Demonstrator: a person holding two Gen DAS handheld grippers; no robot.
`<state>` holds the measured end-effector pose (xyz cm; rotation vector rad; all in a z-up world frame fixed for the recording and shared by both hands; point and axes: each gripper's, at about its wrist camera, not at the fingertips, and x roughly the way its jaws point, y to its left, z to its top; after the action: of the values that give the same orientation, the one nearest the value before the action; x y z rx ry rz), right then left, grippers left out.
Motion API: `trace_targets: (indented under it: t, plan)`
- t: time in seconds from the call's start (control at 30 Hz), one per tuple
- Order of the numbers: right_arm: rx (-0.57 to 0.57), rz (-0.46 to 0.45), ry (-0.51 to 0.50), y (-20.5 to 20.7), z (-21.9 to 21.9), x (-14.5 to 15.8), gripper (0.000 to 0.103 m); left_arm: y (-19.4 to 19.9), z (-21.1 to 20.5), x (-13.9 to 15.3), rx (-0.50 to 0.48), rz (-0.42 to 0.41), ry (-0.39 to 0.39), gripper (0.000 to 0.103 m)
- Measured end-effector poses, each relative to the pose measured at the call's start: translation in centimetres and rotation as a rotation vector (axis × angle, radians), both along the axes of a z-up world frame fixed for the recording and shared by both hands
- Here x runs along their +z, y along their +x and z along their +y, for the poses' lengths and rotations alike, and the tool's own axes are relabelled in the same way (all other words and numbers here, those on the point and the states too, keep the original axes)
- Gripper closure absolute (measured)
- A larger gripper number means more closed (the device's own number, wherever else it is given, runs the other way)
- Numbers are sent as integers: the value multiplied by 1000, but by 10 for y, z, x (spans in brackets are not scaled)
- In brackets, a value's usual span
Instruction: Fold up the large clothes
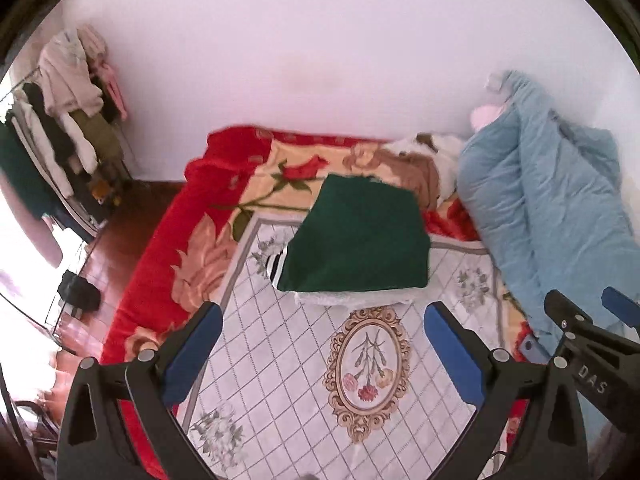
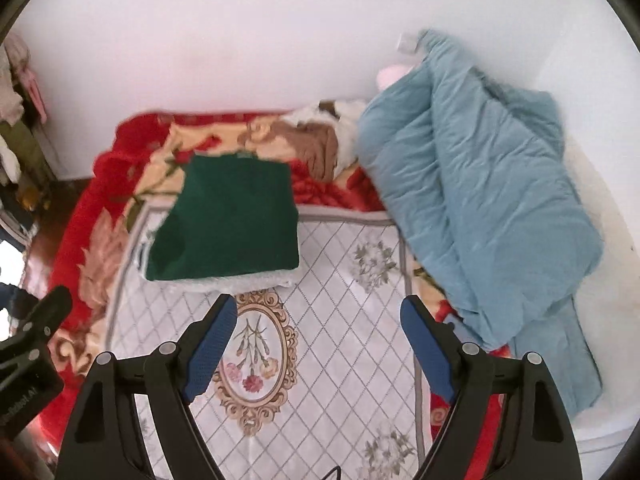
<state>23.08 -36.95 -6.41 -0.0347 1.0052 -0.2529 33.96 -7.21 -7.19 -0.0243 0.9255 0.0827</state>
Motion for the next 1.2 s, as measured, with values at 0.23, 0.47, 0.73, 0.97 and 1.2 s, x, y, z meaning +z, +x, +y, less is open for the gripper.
trace_targets:
  t: [0.23,0.47,0.73,0.97,1.2]
  plan:
    - [4,-105,-11,-91,12,88,18,-70,-9,54,-19,-83,7,0]
    - [17,-156,-4,-157,15,141,18,-105,-11,79,-13,-112,-2,0]
    - [30,-213,-17,-197,14,167,17,-127,-8,94,-6,-161,-8,0]
    - [46,-251,-17,-212,16,176,15,-135,-6,98,3,-190,-6,0]
    - [87,-259,23,-212,14,182,10,-138,-7,98,6,-200,0,0]
